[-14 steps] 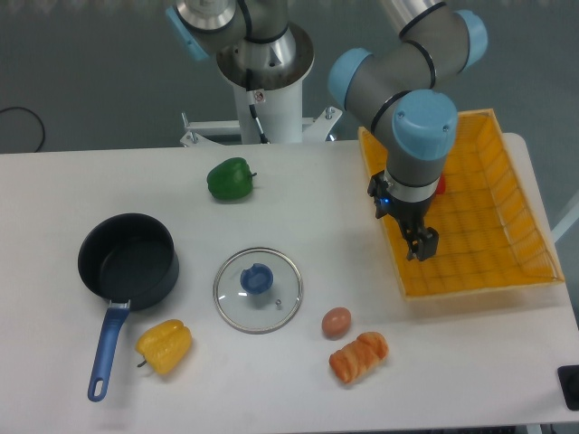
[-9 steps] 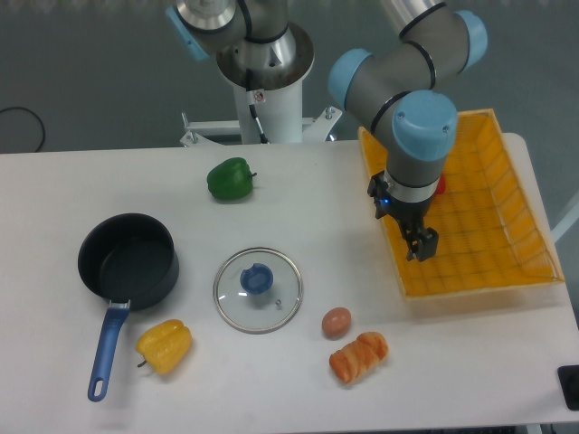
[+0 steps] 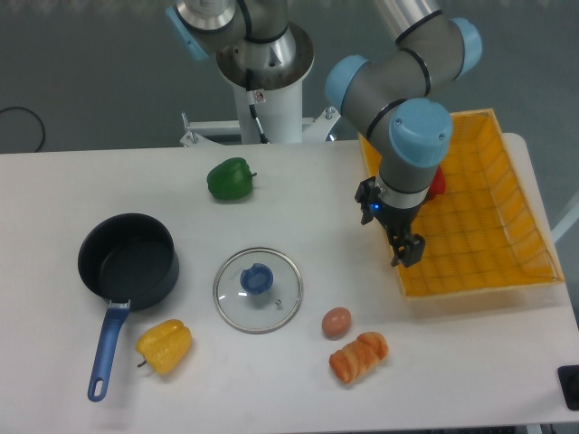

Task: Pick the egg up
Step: 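Lift the gripper out of the orange tray and move toward the egg, then lower the open gripper over the small pinkish egg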

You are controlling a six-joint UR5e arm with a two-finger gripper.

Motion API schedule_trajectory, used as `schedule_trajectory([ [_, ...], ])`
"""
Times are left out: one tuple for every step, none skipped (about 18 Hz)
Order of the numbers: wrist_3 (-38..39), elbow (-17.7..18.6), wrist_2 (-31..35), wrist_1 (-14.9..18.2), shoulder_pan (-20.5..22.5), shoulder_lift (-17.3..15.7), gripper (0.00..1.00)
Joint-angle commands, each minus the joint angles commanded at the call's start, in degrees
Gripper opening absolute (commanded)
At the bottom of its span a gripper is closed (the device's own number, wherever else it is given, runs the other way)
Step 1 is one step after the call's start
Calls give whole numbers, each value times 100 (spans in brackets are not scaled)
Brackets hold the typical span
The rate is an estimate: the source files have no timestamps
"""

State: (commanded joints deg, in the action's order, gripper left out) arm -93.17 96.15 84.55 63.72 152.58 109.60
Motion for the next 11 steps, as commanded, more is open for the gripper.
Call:
schedule_trajectory([
  [140, -35, 9, -17, -18, 17, 100],
  [333, -61, 9, -18, -53, 61, 100],
  [518, -97, 9, -44, -140, 140, 100],
  [641, -175, 17, -79, -245, 228, 100],
  [721, -219, 87, -114, -316, 298, 100],
  [800, -263, 236, -123, -377, 351, 100],
  [844, -325, 368, -106, -456, 430, 100],
  [880, -404, 474, -105, -544, 535, 100],
  [941, -465, 536, -114, -597, 623, 100],
  [959, -501, 571, -114, -633, 685, 100],
  [959, -553, 571, -114, -668, 764, 100],
])
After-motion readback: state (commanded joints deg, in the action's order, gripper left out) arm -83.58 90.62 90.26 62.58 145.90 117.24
